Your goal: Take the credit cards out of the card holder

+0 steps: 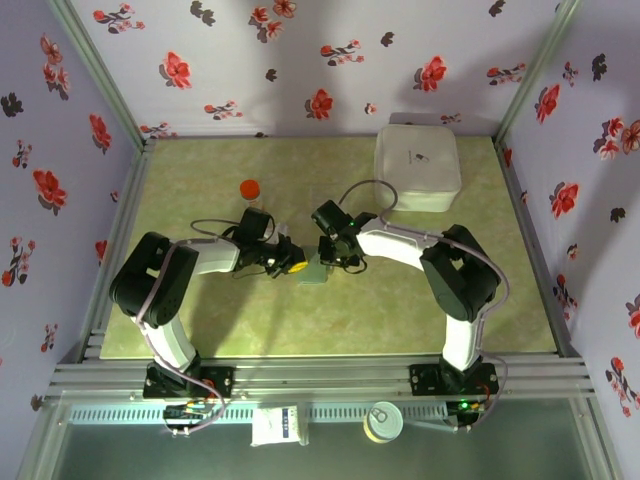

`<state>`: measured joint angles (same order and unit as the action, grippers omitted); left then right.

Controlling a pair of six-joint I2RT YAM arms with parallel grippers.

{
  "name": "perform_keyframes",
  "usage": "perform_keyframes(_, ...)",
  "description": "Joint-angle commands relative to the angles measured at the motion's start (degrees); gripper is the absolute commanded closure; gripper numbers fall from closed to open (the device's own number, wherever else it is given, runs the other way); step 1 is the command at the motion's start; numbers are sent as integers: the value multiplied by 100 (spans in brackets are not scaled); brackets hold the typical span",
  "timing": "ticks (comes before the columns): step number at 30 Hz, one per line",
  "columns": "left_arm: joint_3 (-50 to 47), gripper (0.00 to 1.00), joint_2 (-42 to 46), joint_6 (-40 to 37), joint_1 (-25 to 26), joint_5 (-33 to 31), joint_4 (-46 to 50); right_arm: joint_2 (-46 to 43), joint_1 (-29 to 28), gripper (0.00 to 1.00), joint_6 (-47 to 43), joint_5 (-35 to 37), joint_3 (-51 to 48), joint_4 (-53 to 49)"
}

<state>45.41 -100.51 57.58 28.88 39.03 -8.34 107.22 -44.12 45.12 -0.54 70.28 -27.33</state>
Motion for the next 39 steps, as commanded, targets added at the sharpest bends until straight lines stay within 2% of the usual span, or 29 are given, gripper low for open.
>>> perform_keyframes(1,-50,89,185,127,30,-35,-124,167,42,80,89,-62,-53,131)
perform_keyframes(11,40,89,199,147,30,-35,-216,332,80,85,41,-52,-32,79)
perform_keyframes(17,121,90,215,154,14,-35,-285,199,106,94,40,33,-45,20)
perform_keyframes(21,300,89,289,-112,-97,-76,113,20,175,99,-108,92,-41,-141)
perform_keyframes(24,454,89,419,-424,-188,-264,554,-128,235,100,-324,194,-13,-348)
perform_keyframes(30,990,91,757,-1411,-225,-1170,1874,-266,281,100,-929,321,318,-1014)
perform_keyframes(39,856,90,1093,-1482,-365,-1282,1514,-388,279,100,-1432,211,845,-1729)
